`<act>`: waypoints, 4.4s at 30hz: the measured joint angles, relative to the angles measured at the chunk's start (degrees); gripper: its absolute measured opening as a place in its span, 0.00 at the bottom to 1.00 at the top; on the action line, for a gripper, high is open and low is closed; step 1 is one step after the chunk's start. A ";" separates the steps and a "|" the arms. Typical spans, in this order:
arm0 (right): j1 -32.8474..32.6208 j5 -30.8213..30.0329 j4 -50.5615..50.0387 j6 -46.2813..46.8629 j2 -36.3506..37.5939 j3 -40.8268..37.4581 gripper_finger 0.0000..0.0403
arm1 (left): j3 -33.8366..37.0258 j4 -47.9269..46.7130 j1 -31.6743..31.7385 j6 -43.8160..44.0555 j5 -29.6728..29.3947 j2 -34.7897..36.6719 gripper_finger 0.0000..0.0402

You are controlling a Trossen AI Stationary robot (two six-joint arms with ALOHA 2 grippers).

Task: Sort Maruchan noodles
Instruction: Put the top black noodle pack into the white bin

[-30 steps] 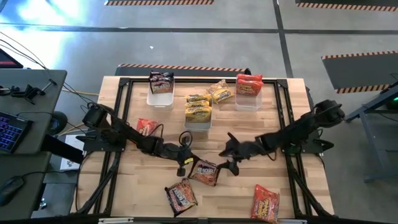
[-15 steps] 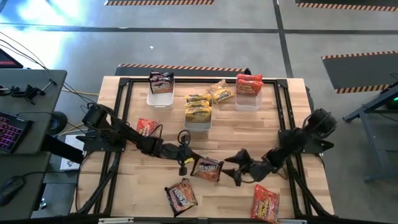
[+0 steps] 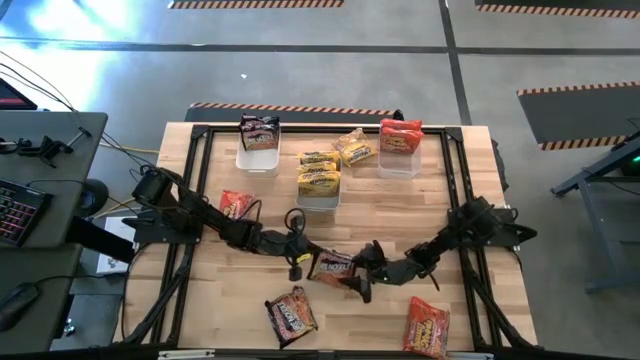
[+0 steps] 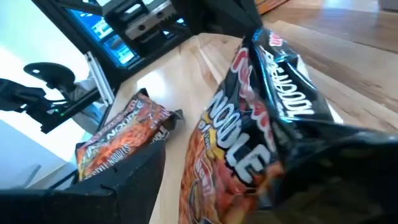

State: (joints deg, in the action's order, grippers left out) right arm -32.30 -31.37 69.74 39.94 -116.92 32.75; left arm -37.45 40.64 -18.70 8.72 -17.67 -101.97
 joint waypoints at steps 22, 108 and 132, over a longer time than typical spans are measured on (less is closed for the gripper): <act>2.48 1.53 0.00 -6.60 0.69 2.86 0.22 | -0.13 -9.26 -0.25 4.40 4.49 13.07 0.12; 12.38 11.68 -55.31 -39.99 10.66 31.26 0.50 | -17.40 -80.71 3.91 -5.45 8.51 32.28 0.21; 13.54 15.57 -61.38 -41.54 11.39 31.21 0.03 | -28.03 -91.88 60.13 -53.05 22.32 30.46 0.21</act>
State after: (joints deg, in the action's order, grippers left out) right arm -18.76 -15.79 8.35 -1.60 -105.54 63.96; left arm -65.48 -51.24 41.43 -44.33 4.65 -71.51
